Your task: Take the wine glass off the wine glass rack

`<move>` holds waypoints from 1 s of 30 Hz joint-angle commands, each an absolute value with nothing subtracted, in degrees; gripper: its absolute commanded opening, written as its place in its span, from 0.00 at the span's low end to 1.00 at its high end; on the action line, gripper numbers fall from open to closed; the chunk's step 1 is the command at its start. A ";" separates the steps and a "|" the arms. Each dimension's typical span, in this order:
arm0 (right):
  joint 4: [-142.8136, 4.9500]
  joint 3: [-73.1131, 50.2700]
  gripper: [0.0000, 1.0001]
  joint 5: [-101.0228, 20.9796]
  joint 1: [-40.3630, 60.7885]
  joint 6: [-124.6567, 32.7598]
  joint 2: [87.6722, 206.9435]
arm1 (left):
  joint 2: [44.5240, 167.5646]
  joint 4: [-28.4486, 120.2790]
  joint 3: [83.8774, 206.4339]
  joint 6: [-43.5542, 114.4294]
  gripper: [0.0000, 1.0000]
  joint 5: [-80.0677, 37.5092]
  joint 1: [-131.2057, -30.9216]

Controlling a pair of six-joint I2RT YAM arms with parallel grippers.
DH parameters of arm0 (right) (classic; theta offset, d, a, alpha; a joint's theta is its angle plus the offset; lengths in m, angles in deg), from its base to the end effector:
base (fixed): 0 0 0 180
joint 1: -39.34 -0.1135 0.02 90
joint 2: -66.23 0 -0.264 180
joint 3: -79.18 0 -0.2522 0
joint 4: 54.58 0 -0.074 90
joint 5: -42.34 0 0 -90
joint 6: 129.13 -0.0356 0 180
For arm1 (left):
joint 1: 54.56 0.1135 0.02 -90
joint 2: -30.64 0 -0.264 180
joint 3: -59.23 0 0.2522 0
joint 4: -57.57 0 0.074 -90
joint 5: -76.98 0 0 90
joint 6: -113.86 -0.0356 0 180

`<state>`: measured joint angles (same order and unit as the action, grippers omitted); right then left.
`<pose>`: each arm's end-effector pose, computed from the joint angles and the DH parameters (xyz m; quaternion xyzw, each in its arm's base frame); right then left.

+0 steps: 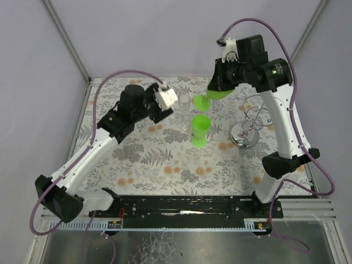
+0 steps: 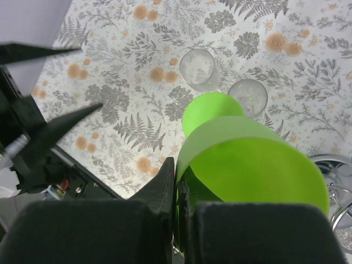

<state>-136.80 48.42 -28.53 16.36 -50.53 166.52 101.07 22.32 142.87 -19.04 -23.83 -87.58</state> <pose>0.2926 0.1368 0.5044 -0.1661 0.8553 0.2781 0.4043 0.2295 -0.1571 0.3790 0.5493 0.6185 -0.0299 0.5611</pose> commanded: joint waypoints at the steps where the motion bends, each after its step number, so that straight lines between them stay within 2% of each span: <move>1: -134.45 53.87 0.00 -40.37 9.73 -50.16 169.22 | 106.01 24.05 152.41 8.81 0.69 -19.99 -80.36; 11: -133.04 52.09 0.00 -50.50 -0.14 -51.20 168.10 | 114.88 16.85 159.71 33.49 0.73 -30.03 -67.45; 19: -133.48 48.52 0.00 -56.35 -10.24 -52.71 170.28 | 117.97 17.27 161.07 38.12 0.86 -33.13 -66.32; 25: -131.88 45.59 0.00 -60.14 -15.36 -54.68 172.03 | 118.47 17.27 161.08 39.59 0.88 -34.41 -64.89; 30: -126.14 36.50 0.00 -60.62 -17.21 -57.09 170.70 | 118.18 17.27 160.49 39.94 0.88 -34.83 -63.72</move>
